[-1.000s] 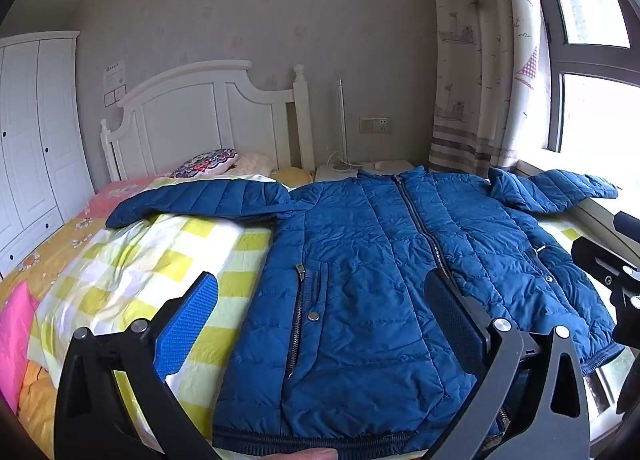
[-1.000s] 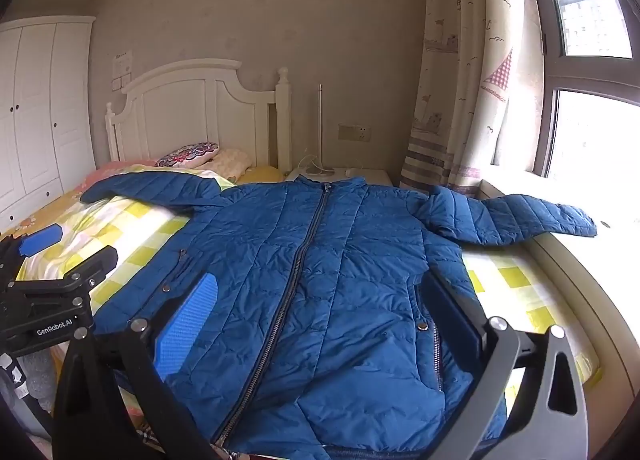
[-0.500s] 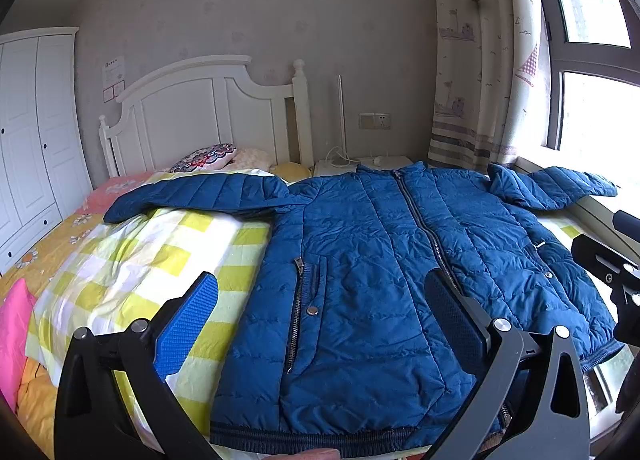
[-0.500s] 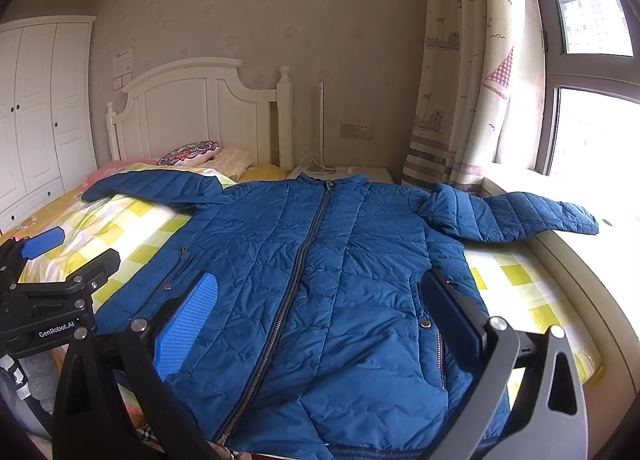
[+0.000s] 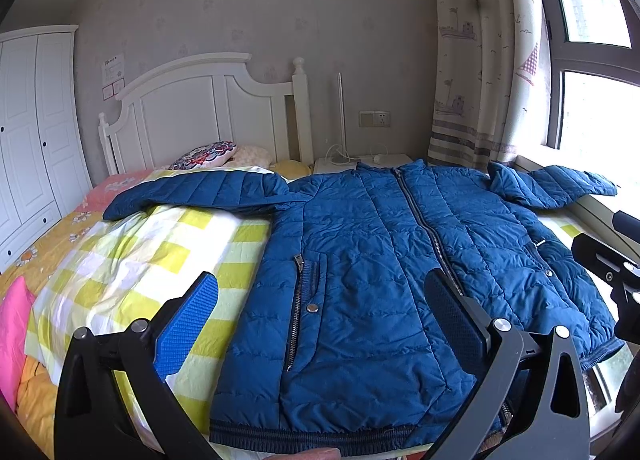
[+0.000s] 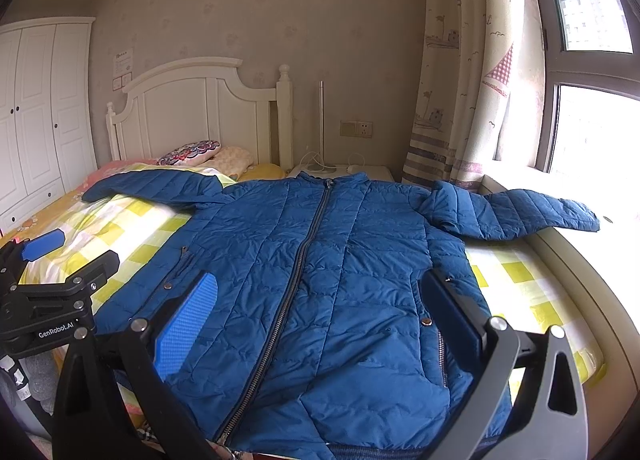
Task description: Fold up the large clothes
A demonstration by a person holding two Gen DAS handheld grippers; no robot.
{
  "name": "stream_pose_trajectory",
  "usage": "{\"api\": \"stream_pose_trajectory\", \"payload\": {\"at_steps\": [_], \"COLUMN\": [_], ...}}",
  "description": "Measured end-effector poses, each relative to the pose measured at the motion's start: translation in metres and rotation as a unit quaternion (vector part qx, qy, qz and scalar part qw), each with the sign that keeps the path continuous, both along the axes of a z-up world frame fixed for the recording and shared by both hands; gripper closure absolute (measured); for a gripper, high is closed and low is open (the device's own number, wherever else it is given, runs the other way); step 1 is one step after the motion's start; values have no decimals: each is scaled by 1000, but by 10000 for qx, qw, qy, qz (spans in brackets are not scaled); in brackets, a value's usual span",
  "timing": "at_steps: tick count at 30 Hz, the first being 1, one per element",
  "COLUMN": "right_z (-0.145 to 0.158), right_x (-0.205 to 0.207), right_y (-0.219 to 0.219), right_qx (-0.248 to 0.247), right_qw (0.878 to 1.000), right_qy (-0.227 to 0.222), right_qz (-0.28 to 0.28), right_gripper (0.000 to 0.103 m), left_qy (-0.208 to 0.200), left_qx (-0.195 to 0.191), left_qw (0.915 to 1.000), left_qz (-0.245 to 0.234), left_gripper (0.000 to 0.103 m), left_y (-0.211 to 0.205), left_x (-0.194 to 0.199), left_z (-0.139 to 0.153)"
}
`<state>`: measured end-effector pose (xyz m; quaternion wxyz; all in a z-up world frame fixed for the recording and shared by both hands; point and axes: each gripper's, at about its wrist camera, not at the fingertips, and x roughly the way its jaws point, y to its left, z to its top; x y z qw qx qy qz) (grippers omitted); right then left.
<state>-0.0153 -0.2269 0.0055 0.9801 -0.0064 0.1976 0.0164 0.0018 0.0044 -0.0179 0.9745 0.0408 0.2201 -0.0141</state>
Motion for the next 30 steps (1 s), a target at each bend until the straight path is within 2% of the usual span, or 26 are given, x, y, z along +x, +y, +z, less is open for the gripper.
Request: {"api": "stream_pose_trajectory", "payload": {"at_steps": [30], "right_z": [1], "right_x": [0], "right_y": [-1], "right_qx": [17], "right_qw": [10000], "right_qy": [7], "right_qz": [7], "right_gripper": [2], "left_qy": [-12], "left_qx": [-5], "left_qw": [10000], "left_qz": [-3], "left_gripper": [4], "left_y": [2], "left_x": [-1], "left_z": [1]}}
